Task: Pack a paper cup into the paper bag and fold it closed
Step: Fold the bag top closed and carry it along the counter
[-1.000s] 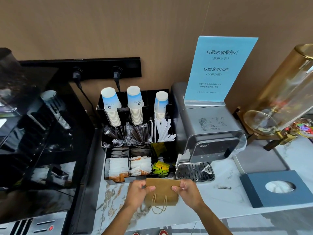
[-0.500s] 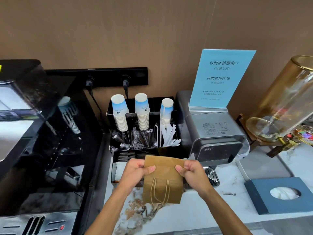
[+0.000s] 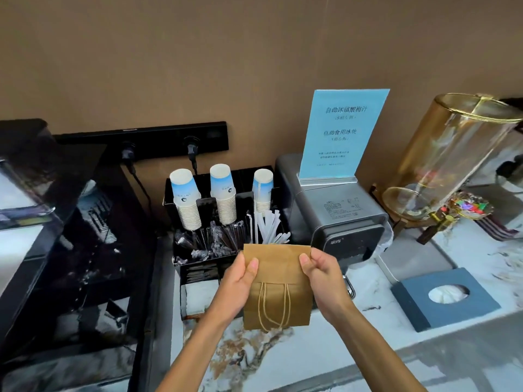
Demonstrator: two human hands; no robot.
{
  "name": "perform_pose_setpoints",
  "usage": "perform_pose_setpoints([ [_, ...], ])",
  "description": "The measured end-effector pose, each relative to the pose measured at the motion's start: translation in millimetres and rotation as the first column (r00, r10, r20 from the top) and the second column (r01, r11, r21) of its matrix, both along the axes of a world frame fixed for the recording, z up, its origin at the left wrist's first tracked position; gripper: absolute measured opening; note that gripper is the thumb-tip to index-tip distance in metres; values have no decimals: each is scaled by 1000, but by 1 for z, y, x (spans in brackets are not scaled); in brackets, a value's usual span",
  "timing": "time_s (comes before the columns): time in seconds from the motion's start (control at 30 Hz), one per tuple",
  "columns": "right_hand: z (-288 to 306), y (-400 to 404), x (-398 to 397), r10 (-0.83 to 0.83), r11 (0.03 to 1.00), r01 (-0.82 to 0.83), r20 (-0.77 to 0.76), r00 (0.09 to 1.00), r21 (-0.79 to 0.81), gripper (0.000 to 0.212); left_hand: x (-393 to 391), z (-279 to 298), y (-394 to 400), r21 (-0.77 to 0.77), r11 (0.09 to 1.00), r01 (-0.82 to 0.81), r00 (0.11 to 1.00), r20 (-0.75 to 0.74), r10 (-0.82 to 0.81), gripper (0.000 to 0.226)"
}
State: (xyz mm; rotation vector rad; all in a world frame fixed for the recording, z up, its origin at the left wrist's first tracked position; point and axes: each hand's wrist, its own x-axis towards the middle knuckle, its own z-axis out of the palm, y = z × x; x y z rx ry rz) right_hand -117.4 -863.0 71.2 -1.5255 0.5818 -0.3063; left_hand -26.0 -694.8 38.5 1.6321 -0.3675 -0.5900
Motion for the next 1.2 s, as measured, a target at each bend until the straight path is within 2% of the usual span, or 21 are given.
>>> perform_pose_setpoints([
  [0.07, 4, -5, -11, 4, 1000, -5, -8, 1000, -23, 26, 1, 3, -5, -1, 1000, 31, 999, -11, -31, 18],
  [0.23, 14, -28, -35, 54, 998, -53, 18, 998, -35, 27, 1, 20, -20, -12, 981, 193, 981, -17, -193, 20],
  [0.37, 22, -48, -55, 136, 990, -137, 60, 989, 15, 30, -5, 38, -30, 29, 946, 323, 946, -16, -323, 22],
  [0.53, 28, -80, -87, 105, 991, -112, 98, 990, 71, 29, -29, 60, -61, 83, 910, 407, 912, 11, -409, 22],
  [0.63, 27, -110, -121, 79, 993, -88, 115, 990, 77, 28, -59, 66, -96, 74, 900, 430, 900, 36, -434, 20],
  [0.77, 27, -164, -186, 24, 997, -32, 127, 992, 66, 28, -116, 65, -161, 50, 885, 462, 884, 56, -465, 27],
  [0.97, 31, -256, -284, -50, 999, 48, 116, 992, 17, 24, -200, 58, -269, -32, 858, 512, 859, 18, -512, 22],
  [1.2, 41, -340, -355, -145, 989, 145, 133, 980, 14, 24, -258, 70, -366, -21, 815, 579, 815, 47, -578, 20],
])
